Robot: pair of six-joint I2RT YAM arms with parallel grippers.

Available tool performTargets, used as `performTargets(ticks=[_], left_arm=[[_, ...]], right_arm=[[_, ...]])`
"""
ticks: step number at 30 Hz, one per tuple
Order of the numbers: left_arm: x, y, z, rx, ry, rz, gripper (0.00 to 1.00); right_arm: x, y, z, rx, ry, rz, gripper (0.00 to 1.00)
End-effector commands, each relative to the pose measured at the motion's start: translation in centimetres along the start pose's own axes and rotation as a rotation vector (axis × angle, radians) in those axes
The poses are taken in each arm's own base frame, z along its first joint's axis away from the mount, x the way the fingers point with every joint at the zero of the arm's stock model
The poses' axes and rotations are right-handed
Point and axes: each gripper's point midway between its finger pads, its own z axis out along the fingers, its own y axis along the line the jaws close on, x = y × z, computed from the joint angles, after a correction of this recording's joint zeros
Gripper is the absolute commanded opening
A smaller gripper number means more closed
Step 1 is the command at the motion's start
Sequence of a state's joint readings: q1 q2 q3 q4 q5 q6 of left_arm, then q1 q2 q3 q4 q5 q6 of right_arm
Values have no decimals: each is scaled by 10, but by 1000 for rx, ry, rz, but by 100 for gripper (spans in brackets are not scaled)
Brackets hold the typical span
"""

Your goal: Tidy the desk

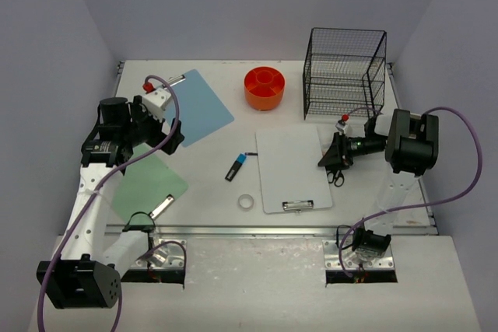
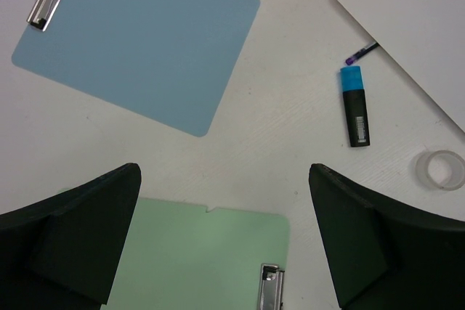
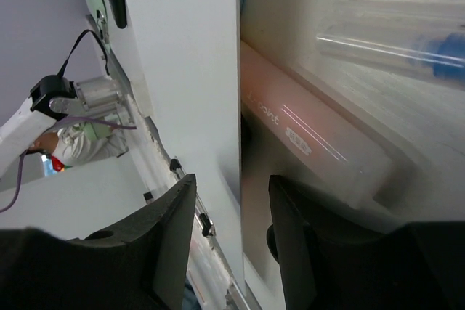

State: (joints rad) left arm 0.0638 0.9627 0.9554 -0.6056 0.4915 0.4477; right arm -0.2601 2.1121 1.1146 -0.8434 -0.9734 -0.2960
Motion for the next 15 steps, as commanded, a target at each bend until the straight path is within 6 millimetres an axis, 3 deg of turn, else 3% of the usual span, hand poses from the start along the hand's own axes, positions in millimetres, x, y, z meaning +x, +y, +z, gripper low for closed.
performTargets(ticks=[1,10,15], left_arm=[[-21,2,-1,2,-68,55,100],[-15,3,1,-5,-58,59,100],[-13,3,2,-8,-55,61,100]], right_arm=[[-10,5,8,-17,0,-56,46],[-2,3,22,-6,32,-62,43],[2,7,26,-20,44,-74,18]])
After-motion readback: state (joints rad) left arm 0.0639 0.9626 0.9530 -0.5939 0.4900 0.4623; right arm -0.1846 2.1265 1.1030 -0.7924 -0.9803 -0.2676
